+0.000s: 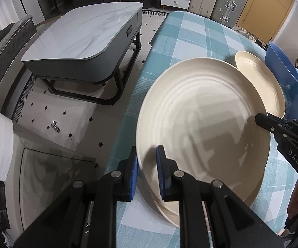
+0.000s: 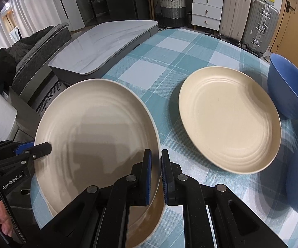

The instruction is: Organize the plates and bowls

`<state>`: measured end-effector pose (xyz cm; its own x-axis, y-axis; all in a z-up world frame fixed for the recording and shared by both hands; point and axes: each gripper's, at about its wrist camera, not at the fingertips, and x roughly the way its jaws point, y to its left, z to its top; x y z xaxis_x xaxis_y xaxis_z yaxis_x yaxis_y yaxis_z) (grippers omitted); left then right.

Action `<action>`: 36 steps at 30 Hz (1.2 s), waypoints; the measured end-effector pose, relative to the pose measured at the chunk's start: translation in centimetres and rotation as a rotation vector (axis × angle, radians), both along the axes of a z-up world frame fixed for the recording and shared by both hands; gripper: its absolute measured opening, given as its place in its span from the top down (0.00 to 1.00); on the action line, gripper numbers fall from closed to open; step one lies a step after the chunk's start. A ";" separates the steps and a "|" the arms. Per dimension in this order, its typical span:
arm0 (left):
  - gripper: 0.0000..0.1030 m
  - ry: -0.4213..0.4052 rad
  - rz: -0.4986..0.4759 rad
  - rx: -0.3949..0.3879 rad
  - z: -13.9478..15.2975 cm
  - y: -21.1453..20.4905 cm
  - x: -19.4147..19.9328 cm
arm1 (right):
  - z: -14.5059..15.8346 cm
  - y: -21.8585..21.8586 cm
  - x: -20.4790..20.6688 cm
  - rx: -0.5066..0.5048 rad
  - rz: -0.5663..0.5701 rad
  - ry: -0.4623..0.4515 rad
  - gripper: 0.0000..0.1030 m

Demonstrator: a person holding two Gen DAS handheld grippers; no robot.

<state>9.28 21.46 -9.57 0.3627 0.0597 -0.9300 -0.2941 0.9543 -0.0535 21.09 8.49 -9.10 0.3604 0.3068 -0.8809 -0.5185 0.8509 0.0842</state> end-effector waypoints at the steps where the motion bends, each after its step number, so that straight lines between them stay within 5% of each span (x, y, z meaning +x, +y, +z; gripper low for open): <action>1: 0.86 -0.002 0.000 0.004 0.1 -0.1 -0.1 | 0.0 -0.1 -0.1 0.002 -0.001 0.002 0.92; 36: 0.82 -0.012 -0.070 0.136 -1.1 -3.2 -2.0 | -0.8 -1.7 -2.5 -0.028 0.019 -0.013 0.91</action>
<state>7.27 18.25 -10.72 0.3815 0.1591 -0.9106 -0.2267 0.9711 0.0747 18.56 6.76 -9.90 0.3661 0.2887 -0.8847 -0.5353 0.8430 0.0535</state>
